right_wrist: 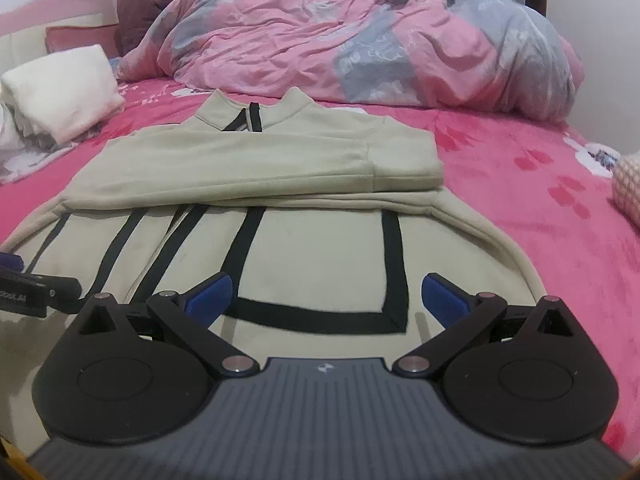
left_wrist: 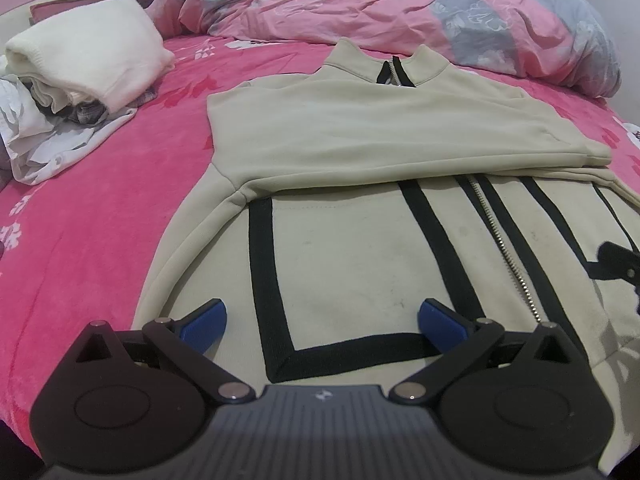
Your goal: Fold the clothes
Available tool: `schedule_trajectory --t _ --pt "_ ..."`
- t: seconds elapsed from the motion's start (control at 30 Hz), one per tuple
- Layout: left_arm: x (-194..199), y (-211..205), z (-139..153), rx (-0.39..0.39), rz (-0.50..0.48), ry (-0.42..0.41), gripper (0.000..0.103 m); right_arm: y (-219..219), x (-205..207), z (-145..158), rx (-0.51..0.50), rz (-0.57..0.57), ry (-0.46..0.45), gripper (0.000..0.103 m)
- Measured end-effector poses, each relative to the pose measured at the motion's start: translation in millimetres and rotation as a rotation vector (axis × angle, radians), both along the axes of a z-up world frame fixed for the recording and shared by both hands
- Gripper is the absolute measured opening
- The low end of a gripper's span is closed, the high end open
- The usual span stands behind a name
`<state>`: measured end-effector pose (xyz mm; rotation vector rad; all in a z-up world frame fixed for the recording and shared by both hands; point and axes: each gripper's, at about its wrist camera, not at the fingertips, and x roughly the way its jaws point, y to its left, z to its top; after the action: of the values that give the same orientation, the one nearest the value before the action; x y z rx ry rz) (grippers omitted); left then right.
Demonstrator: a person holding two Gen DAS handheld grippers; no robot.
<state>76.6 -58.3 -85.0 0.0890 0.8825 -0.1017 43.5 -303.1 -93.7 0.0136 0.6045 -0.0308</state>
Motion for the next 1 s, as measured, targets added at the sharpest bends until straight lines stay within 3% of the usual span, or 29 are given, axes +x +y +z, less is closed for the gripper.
schedule_trajectory --t 0.2,0.47,0.8,1.0 --pt "0.3 0.9 0.6 0.003 -0.002 0.005 0.103 3.7 15.1 -4.3 0.021 0.014 0.004 0.102" --pt "1.5 0.6 1.8 0.001 -0.002 0.015 0.103 12.2 52.7 17.5 -0.06 0.094 -0.057 0.102" --pt "-1.0 5.4 -1.7 -0.019 -0.058 -0.035 0.103 10.5 87.5 -11.7 -0.038 0.159 0.092 0.102" --pt "-6.5 12.1 -1.7 -0.053 -0.077 -0.09 0.103 10.0 82.9 -15.9 -0.023 0.173 0.065 0.102"
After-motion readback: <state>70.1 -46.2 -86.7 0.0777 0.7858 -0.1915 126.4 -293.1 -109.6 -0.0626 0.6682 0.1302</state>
